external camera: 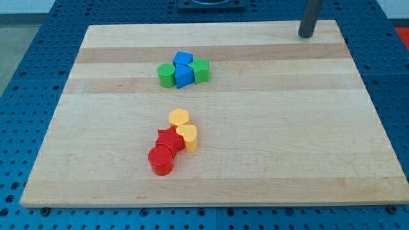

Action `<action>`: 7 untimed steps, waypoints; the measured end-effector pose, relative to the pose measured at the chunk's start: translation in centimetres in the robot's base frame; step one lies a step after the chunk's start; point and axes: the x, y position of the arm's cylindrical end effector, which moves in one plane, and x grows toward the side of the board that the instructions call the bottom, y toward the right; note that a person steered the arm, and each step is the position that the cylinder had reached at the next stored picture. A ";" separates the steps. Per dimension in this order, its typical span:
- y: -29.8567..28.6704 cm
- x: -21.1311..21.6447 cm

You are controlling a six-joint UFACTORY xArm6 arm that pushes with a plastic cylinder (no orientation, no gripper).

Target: Move your arm close to the green star

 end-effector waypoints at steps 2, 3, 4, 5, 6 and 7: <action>0.0 0.0; -0.1 0.0; -0.1 0.0; -0.2 0.0; -0.6 0.0; -5.2 0.3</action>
